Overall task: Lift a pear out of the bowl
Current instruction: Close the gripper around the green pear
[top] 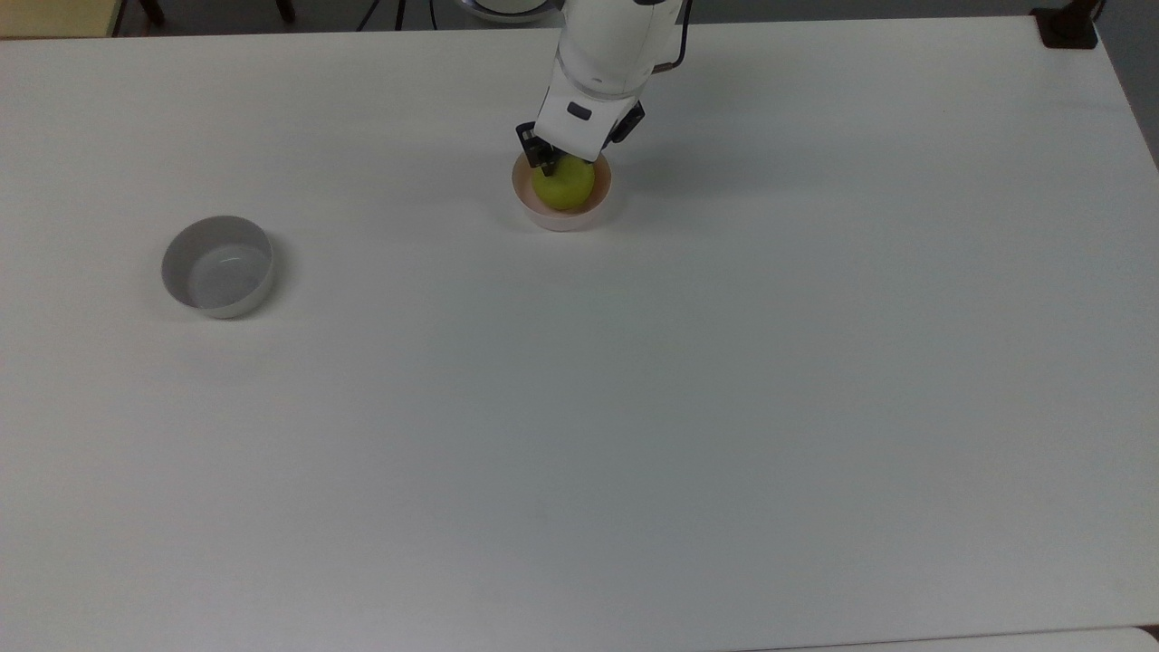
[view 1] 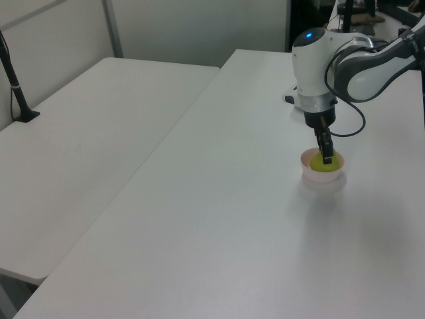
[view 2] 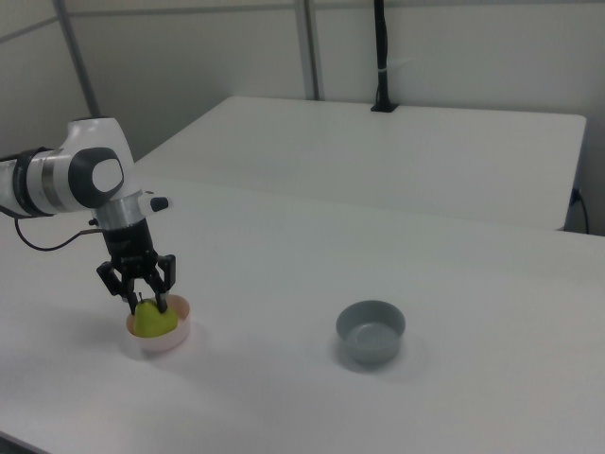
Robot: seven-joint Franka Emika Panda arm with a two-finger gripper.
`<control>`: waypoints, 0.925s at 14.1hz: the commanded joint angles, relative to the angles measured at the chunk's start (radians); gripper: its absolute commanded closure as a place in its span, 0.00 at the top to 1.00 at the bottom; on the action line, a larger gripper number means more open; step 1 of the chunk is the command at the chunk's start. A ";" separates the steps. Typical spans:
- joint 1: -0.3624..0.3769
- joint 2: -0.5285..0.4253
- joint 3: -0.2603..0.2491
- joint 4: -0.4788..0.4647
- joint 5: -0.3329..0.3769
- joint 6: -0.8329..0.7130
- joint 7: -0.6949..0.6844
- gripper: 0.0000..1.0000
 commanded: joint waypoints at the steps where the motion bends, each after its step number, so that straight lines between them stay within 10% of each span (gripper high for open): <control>1: 0.003 -0.010 -0.007 -0.003 -0.012 0.006 0.017 0.37; 13: -0.031 0.005 -0.010 0.258 0.006 -0.201 0.022 0.36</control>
